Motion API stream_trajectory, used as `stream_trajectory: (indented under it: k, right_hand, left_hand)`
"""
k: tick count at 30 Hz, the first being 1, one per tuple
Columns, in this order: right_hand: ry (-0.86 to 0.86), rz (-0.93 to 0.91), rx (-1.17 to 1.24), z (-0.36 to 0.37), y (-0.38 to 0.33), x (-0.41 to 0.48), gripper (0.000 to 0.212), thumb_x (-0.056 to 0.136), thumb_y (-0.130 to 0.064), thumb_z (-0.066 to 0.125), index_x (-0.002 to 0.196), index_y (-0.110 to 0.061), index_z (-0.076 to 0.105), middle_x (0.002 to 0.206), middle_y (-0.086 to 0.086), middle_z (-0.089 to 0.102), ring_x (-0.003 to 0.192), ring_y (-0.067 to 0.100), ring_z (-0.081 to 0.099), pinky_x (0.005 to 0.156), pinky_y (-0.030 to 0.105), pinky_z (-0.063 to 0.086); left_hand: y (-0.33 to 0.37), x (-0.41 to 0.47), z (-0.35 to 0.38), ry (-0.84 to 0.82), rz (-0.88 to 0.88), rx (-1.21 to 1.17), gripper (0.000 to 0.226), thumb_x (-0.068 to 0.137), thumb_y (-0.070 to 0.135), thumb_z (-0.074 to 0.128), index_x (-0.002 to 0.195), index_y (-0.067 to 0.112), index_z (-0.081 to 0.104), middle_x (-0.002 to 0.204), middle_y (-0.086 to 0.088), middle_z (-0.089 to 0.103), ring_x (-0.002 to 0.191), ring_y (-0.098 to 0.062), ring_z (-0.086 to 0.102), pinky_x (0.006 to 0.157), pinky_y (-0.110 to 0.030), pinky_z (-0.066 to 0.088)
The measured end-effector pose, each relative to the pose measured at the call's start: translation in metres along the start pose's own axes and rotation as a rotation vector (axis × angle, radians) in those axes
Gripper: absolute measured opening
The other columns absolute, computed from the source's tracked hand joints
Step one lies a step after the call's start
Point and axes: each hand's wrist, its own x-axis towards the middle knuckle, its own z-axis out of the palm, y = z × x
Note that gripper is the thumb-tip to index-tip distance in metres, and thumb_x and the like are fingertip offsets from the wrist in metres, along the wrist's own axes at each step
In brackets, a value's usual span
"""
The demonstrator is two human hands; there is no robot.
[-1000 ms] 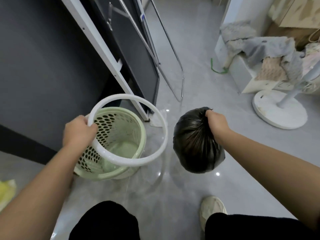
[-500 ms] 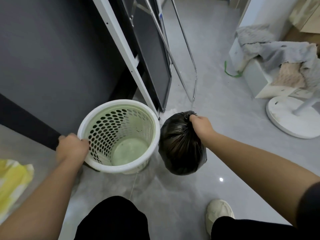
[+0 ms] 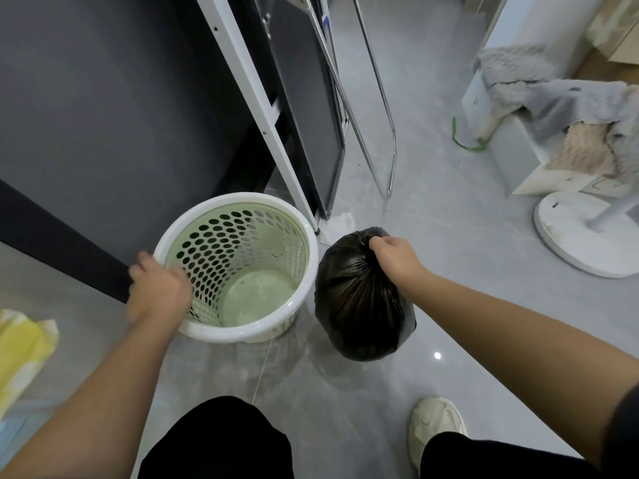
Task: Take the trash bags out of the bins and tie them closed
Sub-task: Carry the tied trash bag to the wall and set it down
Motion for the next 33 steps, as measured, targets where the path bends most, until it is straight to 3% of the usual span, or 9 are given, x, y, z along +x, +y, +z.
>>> stream_trajectory:
  k: [5, 9, 16, 19, 23, 25, 28, 30, 33]
  right_hand:
    - [-0.146, -0.127, -0.196, 0.027, -0.008, -0.008, 0.044, 0.089, -0.047, 0.055, 0.072, -0.007, 0.049, 0.074, 0.011, 0.051, 0.073, 0.022, 0.052, 0.064, 0.032, 0.038]
    - [-0.174, -0.091, -0.234, 0.043, -0.013, 0.005, 0.059, 0.082, -0.054, 0.063, 0.097, 0.003, 0.065, 0.102, 0.018, 0.068, 0.095, 0.029, 0.064, 0.086, 0.040, 0.050]
    - [-0.227, -0.004, -0.257, 0.058, -0.006, 0.014, 0.058, 0.076, -0.055, 0.069, 0.102, -0.003, 0.068, 0.101, 0.012, 0.071, 0.092, 0.025, 0.066, 0.090, 0.042, 0.053]
    - [-0.273, 0.029, -0.209, 0.047, -0.004, 0.009, 0.060, 0.083, -0.051, 0.064, 0.112, 0.001, 0.063, 0.104, 0.009, 0.066, 0.101, 0.026, 0.063, 0.093, 0.036, 0.049]
    - [-0.407, 0.121, -0.035, 0.013, -0.001, 0.002, 0.035, 0.086, -0.043, 0.064, 0.098, -0.011, 0.067, 0.108, 0.008, 0.069, 0.092, 0.019, 0.066, 0.084, 0.031, 0.051]
    - [-0.501, 0.154, 0.067, -0.005, 0.005, 0.003, 0.024, 0.089, -0.038, 0.062, 0.093, -0.014, 0.066, 0.100, 0.002, 0.073, 0.086, 0.011, 0.069, 0.073, 0.021, 0.052]
    - [-0.553, 0.150, 0.208, -0.025, 0.012, 0.002, 0.028, 0.095, -0.020, 0.056, 0.068, -0.014, 0.056, 0.054, -0.012, 0.063, 0.049, -0.002, 0.060, 0.049, 0.011, 0.045]
    - [-0.543, 0.149, 0.285, -0.033, 0.017, 0.001, 0.031, 0.095, -0.014, 0.055, 0.064, -0.014, 0.054, 0.052, -0.010, 0.059, 0.049, 0.000, 0.058, 0.053, 0.013, 0.045]
    - [-0.541, 0.132, 0.390, -0.041, 0.027, 0.000, 0.033, 0.094, -0.016, 0.055, 0.062, -0.016, 0.061, 0.059, -0.007, 0.061, 0.060, 0.006, 0.058, 0.070, 0.022, 0.042]
  left_hand:
    - [-0.010, 0.005, 0.001, -0.059, -0.188, -0.273, 0.054, 0.100, 0.035, 0.023, 0.120, -0.007, 0.048, 0.117, -0.031, 0.055, 0.107, -0.046, 0.053, 0.089, -0.050, 0.042]
    - [-0.017, 0.009, 0.013, -0.036, -0.324, -0.457, 0.061, 0.097, 0.046, 0.020, 0.113, -0.002, 0.055, 0.113, -0.026, 0.060, 0.102, -0.044, 0.057, 0.094, -0.054, 0.046]
    - [-0.006, -0.002, 0.011, 0.039, -0.349, -0.514, 0.046, 0.100, 0.036, 0.026, 0.128, 0.002, 0.040, 0.127, -0.025, 0.051, 0.110, -0.043, 0.053, 0.085, -0.048, 0.042]
    - [0.004, -0.010, 0.008, 0.121, -0.131, -0.431, 0.047, 0.093, 0.022, 0.042, 0.136, 0.005, 0.034, 0.139, -0.022, 0.037, 0.121, -0.041, 0.044, 0.097, -0.053, 0.038]
    - [0.030, -0.030, 0.008, 0.197, 0.254, -0.022, 0.051, 0.078, 0.023, 0.053, 0.127, 0.011, 0.044, 0.142, -0.016, 0.037, 0.136, -0.036, 0.026, 0.109, -0.063, 0.013]
    - [0.052, -0.039, 0.003, 0.137, 0.360, 0.063, 0.048, 0.079, 0.026, 0.056, 0.124, 0.012, 0.049, 0.139, -0.013, 0.042, 0.136, -0.033, 0.030, 0.110, -0.063, 0.009]
    - [0.093, -0.066, -0.003, -0.044, 0.658, -0.062, 0.025, 0.086, 0.027, 0.054, 0.109, 0.019, 0.060, 0.113, 0.000, 0.058, 0.113, -0.022, 0.052, 0.108, -0.050, 0.028]
    - [0.121, -0.094, -0.003, -0.206, 0.859, -0.234, 0.011, 0.086, 0.026, 0.057, 0.094, 0.024, 0.064, 0.090, 0.010, 0.060, 0.089, -0.012, 0.058, 0.094, -0.041, 0.044]
    - [0.156, -0.132, 0.011, -0.368, 0.944, -0.385, 0.001, 0.082, 0.028, 0.066, 0.081, 0.027, 0.066, 0.075, 0.011, 0.059, 0.069, -0.004, 0.055, 0.073, -0.027, 0.047]
